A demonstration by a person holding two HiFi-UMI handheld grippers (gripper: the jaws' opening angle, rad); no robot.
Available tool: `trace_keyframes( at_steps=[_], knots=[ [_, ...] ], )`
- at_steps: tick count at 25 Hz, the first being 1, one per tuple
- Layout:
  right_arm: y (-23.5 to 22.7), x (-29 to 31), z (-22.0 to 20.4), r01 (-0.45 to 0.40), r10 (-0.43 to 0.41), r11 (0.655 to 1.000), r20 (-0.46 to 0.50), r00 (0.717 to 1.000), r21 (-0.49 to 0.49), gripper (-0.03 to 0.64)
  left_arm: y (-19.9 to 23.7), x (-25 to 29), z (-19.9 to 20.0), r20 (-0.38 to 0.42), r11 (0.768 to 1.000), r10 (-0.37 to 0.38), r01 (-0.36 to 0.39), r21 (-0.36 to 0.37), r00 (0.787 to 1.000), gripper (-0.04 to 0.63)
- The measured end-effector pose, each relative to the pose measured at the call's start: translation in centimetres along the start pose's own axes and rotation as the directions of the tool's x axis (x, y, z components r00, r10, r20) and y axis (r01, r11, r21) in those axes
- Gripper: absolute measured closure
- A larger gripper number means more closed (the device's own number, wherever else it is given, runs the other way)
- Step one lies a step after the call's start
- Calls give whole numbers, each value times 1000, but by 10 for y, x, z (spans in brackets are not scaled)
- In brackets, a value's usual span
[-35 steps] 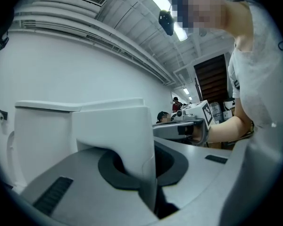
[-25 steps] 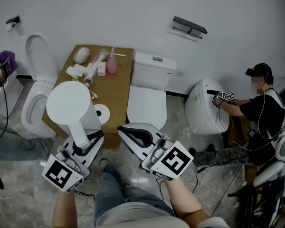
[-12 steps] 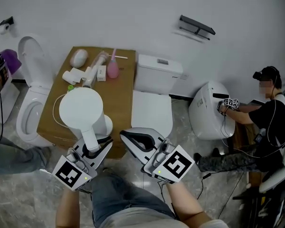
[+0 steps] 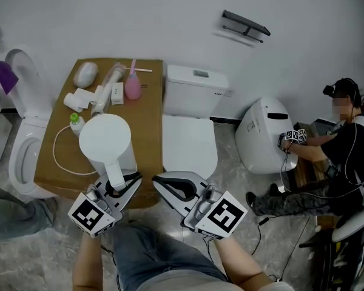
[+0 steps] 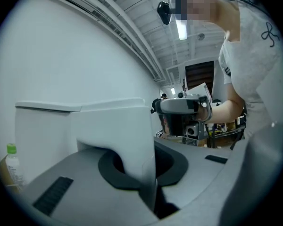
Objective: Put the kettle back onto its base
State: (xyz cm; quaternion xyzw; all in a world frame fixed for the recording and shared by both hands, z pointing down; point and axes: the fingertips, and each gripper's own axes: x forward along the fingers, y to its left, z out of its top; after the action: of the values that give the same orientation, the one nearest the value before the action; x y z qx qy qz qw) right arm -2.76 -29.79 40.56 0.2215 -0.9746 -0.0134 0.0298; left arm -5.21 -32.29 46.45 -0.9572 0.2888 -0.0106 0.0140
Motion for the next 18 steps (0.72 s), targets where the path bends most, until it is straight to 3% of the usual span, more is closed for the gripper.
trace_keyframes(
  at_steps=[6, 18],
  knots=[
    [-12, 0, -16, 18, -18, 1000, -24, 1000, -1, 609, 11, 11, -24, -13, 1000, -23, 22, -12, 1000, 565],
    [-16, 9, -16, 8, -8, 1000, -43, 999, 3, 609, 14, 10, -26, -17, 999, -39, 39, -35, 999, 566]
  ],
)
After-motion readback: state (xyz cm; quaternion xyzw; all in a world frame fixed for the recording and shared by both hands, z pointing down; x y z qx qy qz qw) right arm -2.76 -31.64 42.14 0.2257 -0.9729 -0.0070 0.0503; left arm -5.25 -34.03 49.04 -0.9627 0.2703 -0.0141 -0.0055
